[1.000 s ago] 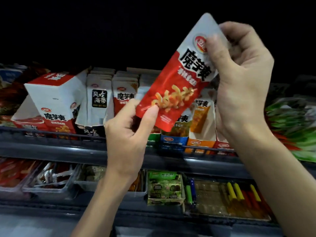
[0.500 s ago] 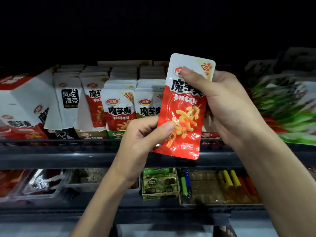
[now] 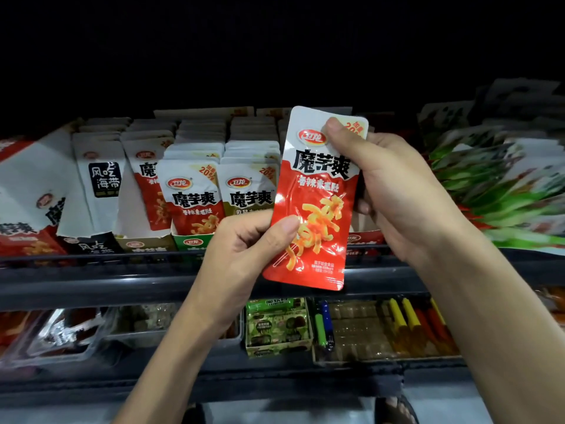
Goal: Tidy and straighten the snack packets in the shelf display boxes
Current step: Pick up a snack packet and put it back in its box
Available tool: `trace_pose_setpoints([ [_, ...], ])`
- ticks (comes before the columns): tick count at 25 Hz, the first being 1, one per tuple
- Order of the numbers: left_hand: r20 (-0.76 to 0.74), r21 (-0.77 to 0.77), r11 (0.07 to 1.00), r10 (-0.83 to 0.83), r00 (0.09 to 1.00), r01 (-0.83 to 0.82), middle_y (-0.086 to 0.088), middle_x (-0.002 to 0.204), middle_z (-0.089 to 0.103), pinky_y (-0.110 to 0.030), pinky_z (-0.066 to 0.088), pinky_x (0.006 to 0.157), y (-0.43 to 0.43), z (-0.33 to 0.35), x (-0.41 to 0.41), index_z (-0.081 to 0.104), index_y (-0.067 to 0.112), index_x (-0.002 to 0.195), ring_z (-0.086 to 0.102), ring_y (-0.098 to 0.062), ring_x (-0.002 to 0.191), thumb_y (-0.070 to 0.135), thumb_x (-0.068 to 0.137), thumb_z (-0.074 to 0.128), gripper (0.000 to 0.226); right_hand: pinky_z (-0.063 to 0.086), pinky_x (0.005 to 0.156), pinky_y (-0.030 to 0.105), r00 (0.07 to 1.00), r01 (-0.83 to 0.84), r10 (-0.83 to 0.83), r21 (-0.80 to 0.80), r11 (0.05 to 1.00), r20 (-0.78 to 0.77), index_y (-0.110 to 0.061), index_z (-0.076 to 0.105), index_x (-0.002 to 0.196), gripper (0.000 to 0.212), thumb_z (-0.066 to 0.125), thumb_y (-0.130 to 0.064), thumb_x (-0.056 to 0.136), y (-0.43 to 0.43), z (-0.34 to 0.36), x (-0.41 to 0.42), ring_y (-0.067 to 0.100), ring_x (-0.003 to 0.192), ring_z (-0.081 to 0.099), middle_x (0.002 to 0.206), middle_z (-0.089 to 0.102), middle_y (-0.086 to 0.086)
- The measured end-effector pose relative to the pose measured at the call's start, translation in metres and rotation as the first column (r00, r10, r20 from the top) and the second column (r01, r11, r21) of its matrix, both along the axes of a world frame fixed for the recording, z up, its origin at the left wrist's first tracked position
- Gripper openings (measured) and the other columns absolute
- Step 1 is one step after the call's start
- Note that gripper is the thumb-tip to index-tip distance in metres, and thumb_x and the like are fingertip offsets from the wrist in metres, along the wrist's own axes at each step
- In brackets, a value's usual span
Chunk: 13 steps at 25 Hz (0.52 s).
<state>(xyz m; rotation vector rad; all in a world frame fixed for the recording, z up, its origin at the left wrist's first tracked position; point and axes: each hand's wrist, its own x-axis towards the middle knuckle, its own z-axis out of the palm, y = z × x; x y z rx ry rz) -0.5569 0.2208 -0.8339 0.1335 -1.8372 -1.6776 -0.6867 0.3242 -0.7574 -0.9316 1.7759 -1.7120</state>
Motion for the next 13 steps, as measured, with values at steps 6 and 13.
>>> trace_pose_setpoints([
  [6, 0.022, -0.007, 1.0, 0.0, 1.0, 0.0, -0.002, 0.077, 0.075, -0.018, 0.053, 0.061, 0.0016, 0.0064, 0.0049, 0.072, 0.011, 0.083, 0.071, -0.011, 0.07, 0.028, 0.09, 0.065, 0.02, 0.033, 0.045, 0.013, 1.0, -0.012, 0.011, 0.01, 1.0, 0.022, -0.018, 0.062, 0.092, 0.03, 0.052, -0.045, 0.098, -0.0036, -0.0013, -0.0024, 0.001, 0.063, 0.064, 0.072, 0.071, -0.005],
  [13, 0.1, -0.107, 0.994, -0.021, 0.995, 0.032, 0.005, 0.096, 0.076, -0.022, 0.055, 0.072, 0.0022, 0.0028, 0.0045, 0.074, 0.021, 0.098, 0.072, -0.013, 0.09, 0.029, 0.087, 0.07, 0.014, 0.036, 0.038, 0.006, 0.997, -0.001, 0.011, -0.131, 0.991, 0.079, -0.013, 0.065, 0.089, 0.022, 0.054, -0.031, 0.098, -0.0046, 0.0053, -0.0048, -0.001, 0.05, 0.062, 0.065, 0.069, -0.007],
])
